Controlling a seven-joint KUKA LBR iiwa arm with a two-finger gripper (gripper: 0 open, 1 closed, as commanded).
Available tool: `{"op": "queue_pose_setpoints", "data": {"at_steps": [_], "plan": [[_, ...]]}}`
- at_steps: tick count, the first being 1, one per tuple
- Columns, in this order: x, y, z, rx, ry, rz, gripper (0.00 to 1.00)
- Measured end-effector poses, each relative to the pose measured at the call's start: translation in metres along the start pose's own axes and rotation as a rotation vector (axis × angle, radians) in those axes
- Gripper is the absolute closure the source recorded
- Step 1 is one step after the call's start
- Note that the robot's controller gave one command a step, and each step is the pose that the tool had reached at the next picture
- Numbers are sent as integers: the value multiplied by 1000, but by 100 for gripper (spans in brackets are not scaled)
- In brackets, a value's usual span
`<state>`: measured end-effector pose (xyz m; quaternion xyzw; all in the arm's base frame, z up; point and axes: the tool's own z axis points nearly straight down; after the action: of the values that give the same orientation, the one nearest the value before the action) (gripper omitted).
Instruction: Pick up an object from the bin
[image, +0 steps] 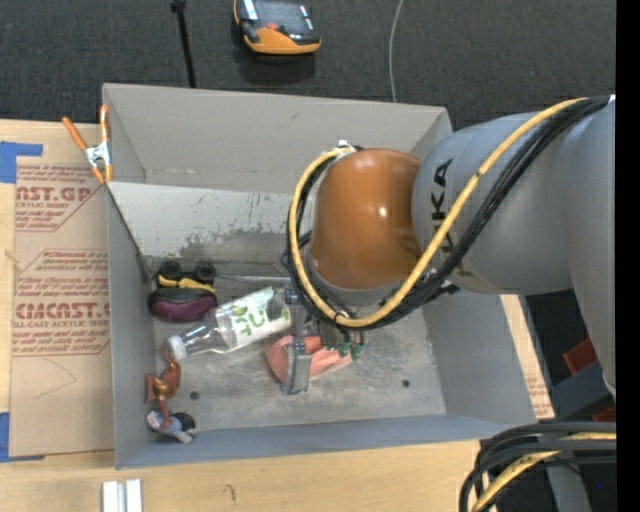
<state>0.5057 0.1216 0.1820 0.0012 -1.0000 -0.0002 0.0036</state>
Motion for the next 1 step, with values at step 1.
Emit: {"op": "queue_pose_setpoints", "data": {"at_steps": [1], "plan": [[-2,-1,-4,-1,-8,1,0]]}}
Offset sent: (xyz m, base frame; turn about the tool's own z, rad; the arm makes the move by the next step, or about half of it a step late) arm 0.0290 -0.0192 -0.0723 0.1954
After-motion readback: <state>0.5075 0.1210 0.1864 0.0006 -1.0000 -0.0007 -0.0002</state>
